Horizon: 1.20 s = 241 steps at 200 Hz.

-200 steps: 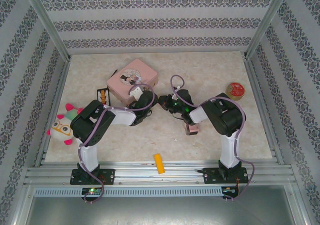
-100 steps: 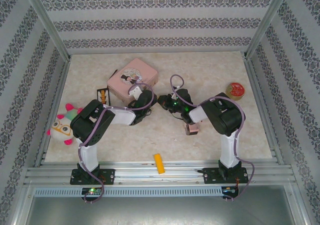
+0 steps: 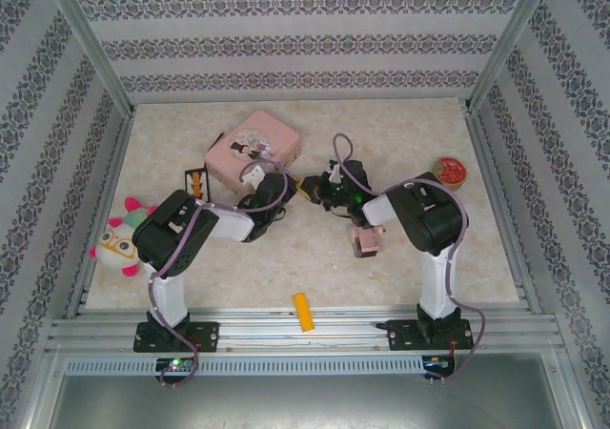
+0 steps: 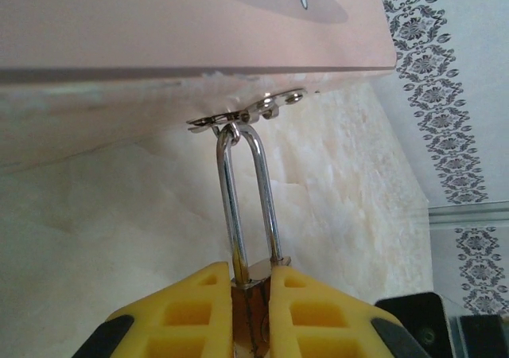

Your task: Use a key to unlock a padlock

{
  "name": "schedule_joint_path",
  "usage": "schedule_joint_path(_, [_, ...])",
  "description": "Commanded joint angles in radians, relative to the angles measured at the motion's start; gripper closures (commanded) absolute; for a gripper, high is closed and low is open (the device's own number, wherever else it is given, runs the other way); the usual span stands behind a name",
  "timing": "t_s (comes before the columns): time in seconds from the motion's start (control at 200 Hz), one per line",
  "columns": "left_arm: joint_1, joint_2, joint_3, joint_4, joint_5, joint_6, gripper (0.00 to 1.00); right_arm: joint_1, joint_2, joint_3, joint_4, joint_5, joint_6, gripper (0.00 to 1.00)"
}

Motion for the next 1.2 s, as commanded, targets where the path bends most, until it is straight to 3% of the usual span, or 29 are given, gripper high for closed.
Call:
schedule_joint_path(0.0, [-0.037, -0.007, -0.031, 0.027, 0.220, -0.005, 1.00, 0.016, -0.013, 0.092, 0.188, -0.168, 0.052, 1.00])
schedule_joint_path(0.135, [-0.044, -0.035, -0.057, 0.019, 0.233, -0.006, 1.00, 0.002, -0.036, 0.074, 0.176, -0.183, 0.027, 0.91])
schedule_joint_path(0.37, [-0.048, -0.116, -0.110, -0.025, 0.228, 0.009, 1.00, -0.018, -0.143, -0.027, 0.005, -0.166, -0.101, 0.63])
schedule_joint_path(0.51, [-0.049, -0.144, -0.126, -0.052, 0.235, 0.023, 1.00, -0.039, -0.208, -0.108, -0.084, -0.128, -0.163, 0.56])
schedule_joint_path(0.745, [-0.053, -0.168, -0.168, -0.035, 0.250, 0.010, 1.00, -0.050, -0.303, -0.164, -0.246, -0.081, -0.278, 0.55])
schedule_joint_path(1.004, [-0.053, -0.173, -0.174, -0.013, 0.262, -0.014, 1.00, -0.071, -0.315, -0.182, -0.301, -0.071, -0.326, 0.56])
schedule_joint_path(1.199, [-0.053, -0.173, -0.186, 0.011, 0.275, -0.034, 1.00, -0.075, -0.291, -0.143, -0.361, -0.072, -0.367, 0.65])
